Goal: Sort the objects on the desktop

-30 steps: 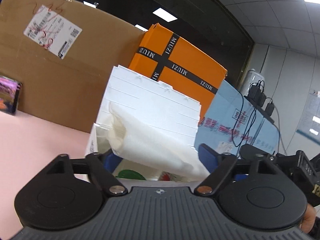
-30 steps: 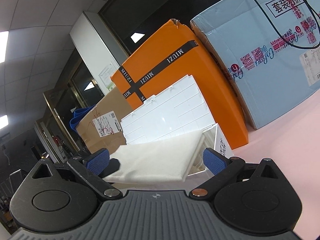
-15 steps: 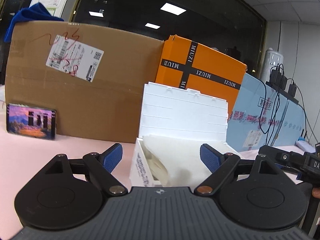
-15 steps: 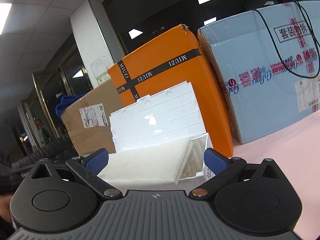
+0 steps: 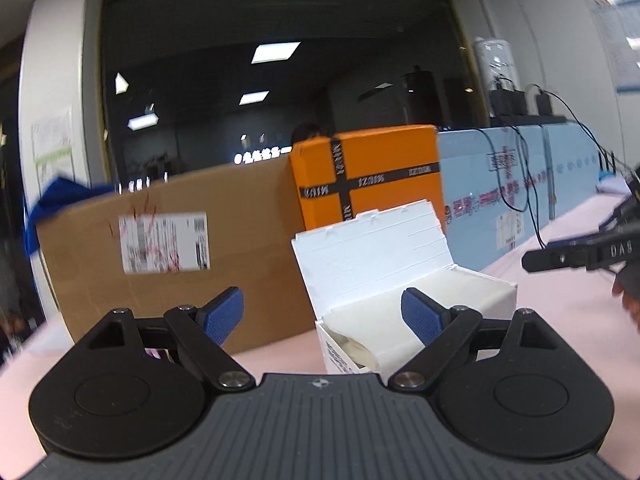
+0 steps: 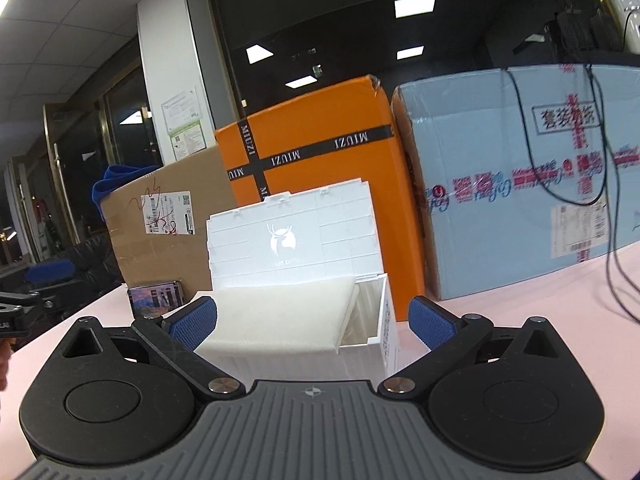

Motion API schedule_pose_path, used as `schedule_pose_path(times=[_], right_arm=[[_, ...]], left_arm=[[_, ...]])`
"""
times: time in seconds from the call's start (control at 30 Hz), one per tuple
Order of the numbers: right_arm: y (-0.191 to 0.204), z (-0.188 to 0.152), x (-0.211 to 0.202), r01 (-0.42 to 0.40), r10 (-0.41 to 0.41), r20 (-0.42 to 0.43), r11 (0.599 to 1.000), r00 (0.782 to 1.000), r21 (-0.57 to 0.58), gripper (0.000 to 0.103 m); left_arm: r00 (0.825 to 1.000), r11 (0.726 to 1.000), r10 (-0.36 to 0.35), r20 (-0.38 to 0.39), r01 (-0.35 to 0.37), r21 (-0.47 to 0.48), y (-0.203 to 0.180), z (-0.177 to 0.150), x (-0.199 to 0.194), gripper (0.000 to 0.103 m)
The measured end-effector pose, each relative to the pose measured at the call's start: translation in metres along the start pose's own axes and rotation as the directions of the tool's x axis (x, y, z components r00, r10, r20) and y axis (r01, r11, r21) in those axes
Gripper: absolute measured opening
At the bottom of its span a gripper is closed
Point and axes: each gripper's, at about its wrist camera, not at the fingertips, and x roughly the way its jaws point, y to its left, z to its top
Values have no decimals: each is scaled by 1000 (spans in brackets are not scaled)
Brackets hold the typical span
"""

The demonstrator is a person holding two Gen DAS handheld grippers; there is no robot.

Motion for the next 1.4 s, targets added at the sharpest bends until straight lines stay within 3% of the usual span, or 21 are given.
schedule_pose_path(times=[0.3,0.43,0.93,1.4], right_arm=[[22,-11,-47,63,-56,60,990,997,-128,103],[23,-17,-53,61,-55,53,992,997,-113,103],[4,-25,-48,102,-101,42,994,994,-35,103],[-4,-33,-34,108,-108,6,994,994,-13,103]], left_arm=[[998,997,-31,48,27,68,-1,4,-55,85],[998,996,-42,55,37,87,-1,-8,-65,85],[995,995,-90,43,92,-41,8,-35,-58,85],[997,990,-71,42,75,-120,18,-50,-59,85]])
